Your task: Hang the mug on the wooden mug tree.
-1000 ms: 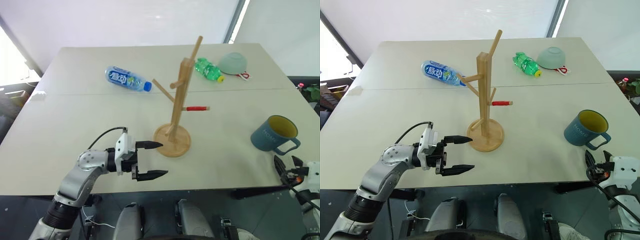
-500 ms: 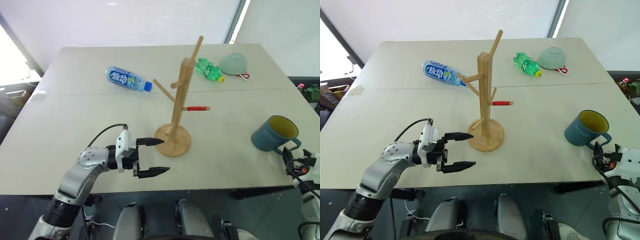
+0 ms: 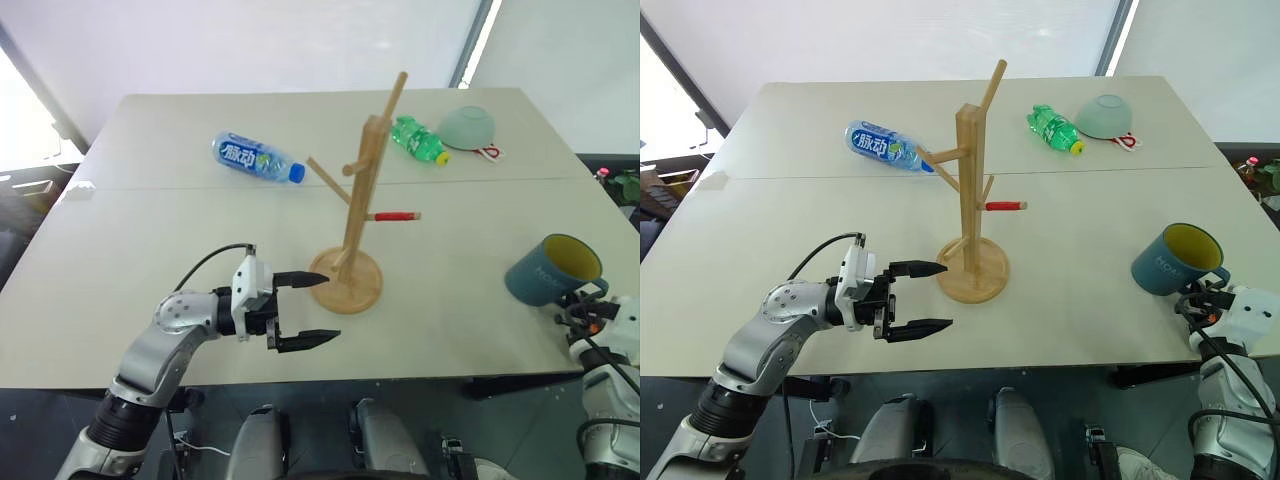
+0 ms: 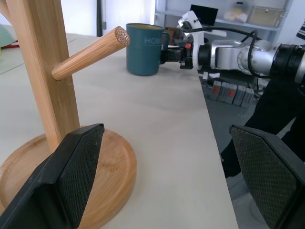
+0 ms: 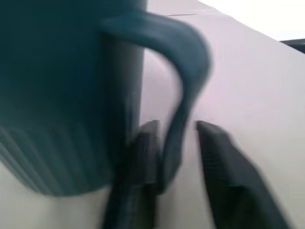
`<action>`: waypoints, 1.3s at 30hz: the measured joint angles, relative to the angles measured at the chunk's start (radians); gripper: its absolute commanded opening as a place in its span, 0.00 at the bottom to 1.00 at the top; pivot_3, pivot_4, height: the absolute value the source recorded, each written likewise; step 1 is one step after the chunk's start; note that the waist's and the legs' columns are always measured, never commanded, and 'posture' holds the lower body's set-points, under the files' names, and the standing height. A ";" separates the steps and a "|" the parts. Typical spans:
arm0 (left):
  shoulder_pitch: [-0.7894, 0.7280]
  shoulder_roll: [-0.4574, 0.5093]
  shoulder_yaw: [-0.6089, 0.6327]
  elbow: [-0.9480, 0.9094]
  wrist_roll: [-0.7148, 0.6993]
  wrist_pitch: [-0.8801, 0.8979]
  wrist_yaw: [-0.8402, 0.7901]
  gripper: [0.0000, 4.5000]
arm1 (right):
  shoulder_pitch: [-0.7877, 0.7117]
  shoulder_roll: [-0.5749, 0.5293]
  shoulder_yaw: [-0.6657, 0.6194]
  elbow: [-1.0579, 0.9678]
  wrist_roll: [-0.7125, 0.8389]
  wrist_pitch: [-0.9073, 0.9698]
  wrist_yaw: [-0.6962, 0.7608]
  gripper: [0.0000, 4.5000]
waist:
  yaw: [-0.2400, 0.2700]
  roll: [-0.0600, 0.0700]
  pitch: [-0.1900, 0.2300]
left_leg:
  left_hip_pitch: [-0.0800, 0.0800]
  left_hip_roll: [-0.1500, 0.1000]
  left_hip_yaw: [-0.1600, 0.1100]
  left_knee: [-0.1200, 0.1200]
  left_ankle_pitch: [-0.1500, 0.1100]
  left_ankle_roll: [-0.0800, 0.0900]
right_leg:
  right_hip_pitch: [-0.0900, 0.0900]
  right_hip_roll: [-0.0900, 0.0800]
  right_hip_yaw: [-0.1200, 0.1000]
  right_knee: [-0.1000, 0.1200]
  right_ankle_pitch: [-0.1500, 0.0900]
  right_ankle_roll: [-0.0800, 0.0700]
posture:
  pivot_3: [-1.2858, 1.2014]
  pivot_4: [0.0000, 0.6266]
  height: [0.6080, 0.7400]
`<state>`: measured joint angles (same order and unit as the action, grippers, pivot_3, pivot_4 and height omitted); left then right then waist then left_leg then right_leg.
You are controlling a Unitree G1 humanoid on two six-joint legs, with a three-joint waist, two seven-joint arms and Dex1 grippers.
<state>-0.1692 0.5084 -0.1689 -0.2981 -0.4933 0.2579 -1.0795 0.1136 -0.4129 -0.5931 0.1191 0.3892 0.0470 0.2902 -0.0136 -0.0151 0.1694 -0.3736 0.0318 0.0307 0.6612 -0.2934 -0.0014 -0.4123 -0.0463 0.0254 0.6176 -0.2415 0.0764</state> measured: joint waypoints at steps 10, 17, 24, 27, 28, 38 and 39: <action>-0.003 0.019 0.046 0.035 0.002 -0.010 0.014 1.00 | 0.131 -0.178 0.148 -0.326 -0.094 0.005 0.185 0.02 | -0.005 0.002 0.000 | 0.001 0.000 0.000 0.001 0.000 0.000 | 0.000 0.001 0.000 0.001 0.000 0.000 | 0.52 0.24 1.00; -0.046 0.031 0.087 0.099 0.000 -0.013 0.001 1.00 | 0.006 -0.439 0.276 -0.597 -0.110 0.087 0.377 0.02 | -0.001 -0.001 0.001 | 0.000 0.000 -0.001 0.003 0.000 0.000 | 0.000 0.001 -0.001 0.001 0.000 0.000 | 0.52 0.24 1.00; -0.082 0.054 0.161 0.100 -0.064 0.018 -0.004 1.00 | -0.232 -0.523 0.380 -0.685 -0.086 0.202 0.462 0.02 | 0.006 -0.003 0.003 | -0.004 0.000 -0.003 0.002 0.000 0.000 | -0.001 0.001 -0.003 -0.001 -0.001 0.001 | 0.52 0.24 1.00; -0.097 0.071 0.188 0.093 -0.107 0.058 -0.010 1.00 | -0.283 -0.526 0.411 -0.687 -0.070 0.236 0.486 0.02 | 0.004 -0.003 0.003 | -0.004 0.000 -0.003 0.002 0.000 0.000 | -0.001 -0.001 -0.002 -0.002 0.000 0.001 | 0.52 0.24 1.00; -0.105 0.080 0.195 0.087 -0.123 0.073 -0.012 1.00 | -0.301 -0.526 0.421 -0.687 -0.068 0.245 0.491 0.02 | 0.003 -0.004 0.003 | -0.004 0.000 -0.003 0.002 0.000 0.000 | 0.000 -0.001 -0.002 -0.002 0.000 0.001 | 0.52 0.24 1.00; -0.151 0.114 0.244 0.016 -0.250 0.193 -0.008 1.00 | -0.438 -0.530 0.487 -0.683 -0.072 0.299 0.531 0.02 | 0.002 -0.004 0.003 | -0.003 0.000 -0.003 0.002 0.000 0.000 | 0.000 0.000 -0.003 -0.001 0.000 0.001 | 0.52 0.24 1.00; -0.155 0.116 0.245 0.011 -0.261 0.200 -0.006 1.00 | -0.447 -0.530 0.491 -0.683 -0.072 0.303 0.531 0.02 | 0.002 -0.004 0.003 | -0.003 0.000 -0.003 0.002 0.000 0.000 | 0.000 0.000 -0.003 -0.001 0.000 0.001 | 0.52 0.24 1.00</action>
<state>-0.3240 0.6244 0.0758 -0.2866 -0.7545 0.4581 -1.0859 -0.3335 -0.9425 -0.1018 -0.5642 0.3172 0.3501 0.8217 -0.0114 -0.0187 0.1723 -0.3767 0.0317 0.0280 0.6634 -0.2937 -0.0010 -0.4126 -0.0465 0.0228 0.6164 -0.2418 0.0773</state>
